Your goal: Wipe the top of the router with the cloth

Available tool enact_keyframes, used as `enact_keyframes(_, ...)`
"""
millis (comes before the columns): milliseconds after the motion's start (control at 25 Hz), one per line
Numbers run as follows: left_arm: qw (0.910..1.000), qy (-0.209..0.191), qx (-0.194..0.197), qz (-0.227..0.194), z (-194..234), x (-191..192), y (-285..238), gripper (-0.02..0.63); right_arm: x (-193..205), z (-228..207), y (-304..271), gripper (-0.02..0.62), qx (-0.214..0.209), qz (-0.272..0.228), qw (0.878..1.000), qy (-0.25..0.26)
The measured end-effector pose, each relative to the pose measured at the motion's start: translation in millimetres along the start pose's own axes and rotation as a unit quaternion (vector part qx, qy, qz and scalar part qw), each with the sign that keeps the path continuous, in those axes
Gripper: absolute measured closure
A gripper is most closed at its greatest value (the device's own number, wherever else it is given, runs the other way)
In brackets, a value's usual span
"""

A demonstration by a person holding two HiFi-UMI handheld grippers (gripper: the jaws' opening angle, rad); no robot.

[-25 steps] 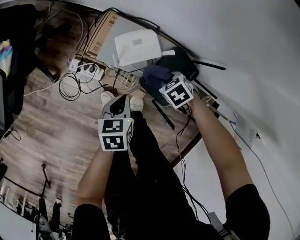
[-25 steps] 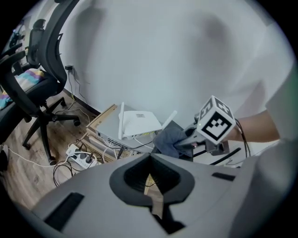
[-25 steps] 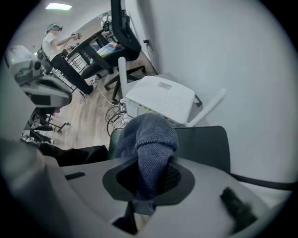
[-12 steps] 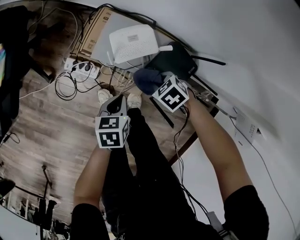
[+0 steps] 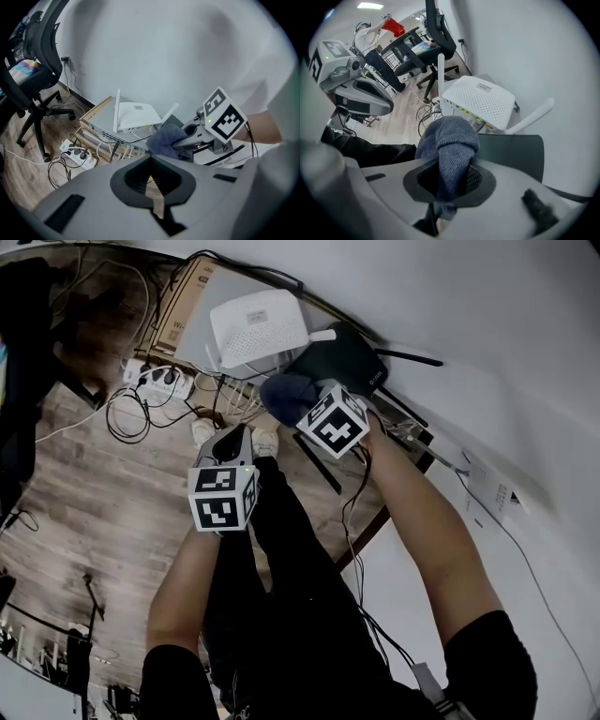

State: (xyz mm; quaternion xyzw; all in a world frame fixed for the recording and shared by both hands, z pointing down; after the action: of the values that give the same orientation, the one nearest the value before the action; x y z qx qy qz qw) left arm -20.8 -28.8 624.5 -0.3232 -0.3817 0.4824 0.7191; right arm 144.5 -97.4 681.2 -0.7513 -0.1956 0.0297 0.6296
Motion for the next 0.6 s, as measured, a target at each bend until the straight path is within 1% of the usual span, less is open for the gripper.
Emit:
enact_keyframes(40, 1.0, 0.001, 0.0, 0.001, 0, 1, 0, 0.602, 0, -3, 1, 0.535, 0.024, -0.004, 1.0, 0.013)
enact_keyframes(120, 1.0, 0.002, 0.0, 0.007, 0, 5, 1, 0.602, 4, -12, 3, 0.535, 0.093, -0.014, 0.995, 0.035)
enact_keyframes(160, 1.0, 0.001, -0.001, 0.01, 0, 7, 1, 0.601, 7, -19, 4, 0.535, 0.118, -0.019, 0.992, 0.032)
enact_keyframes(200, 0.9999, -0.001, -0.001, 0.012, 0, 9, 1, 0.601, 11, -27, 5, 0.535, 0.131, -0.022, 0.991, 0.019)
enact_keyframes(280, 0.9998, -0.006, -0.002, 0.016, 1, 11, 0, 0.601, 16, -47, 9, 0.535, 0.148, -0.016, 0.989, -0.007)
enact_keyframes(360, 0.9998, -0.005, -0.004, 0.021, 4, 14, 0, 0.601, 20, -65, 12, 0.535, 0.166, -0.002, 0.986, -0.014)
enact_keyframes(480, 0.9997, 0.002, -0.008, 0.022, 6, 16, 0, 0.601, 23, -79, 14, 0.535, 0.171, 0.013, 0.985, 0.0)
enact_keyframes(600, 0.9997, 0.011, -0.008, 0.018, 3, 14, 1, 0.601, 24, -86, 15, 0.535, 0.172, 0.027, 0.984, 0.032)
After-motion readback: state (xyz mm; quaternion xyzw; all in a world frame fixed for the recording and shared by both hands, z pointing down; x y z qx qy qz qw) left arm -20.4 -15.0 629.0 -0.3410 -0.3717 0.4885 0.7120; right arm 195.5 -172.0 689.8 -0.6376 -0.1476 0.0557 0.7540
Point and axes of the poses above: the fingertips, and each gripper's own axes: y backward along the fingers, z to its left, x out of its underside, the point moved 8 cm from there along y, backward along the fingers, and after that the axes turned 14 degrees about y, right-handed, at the moved point
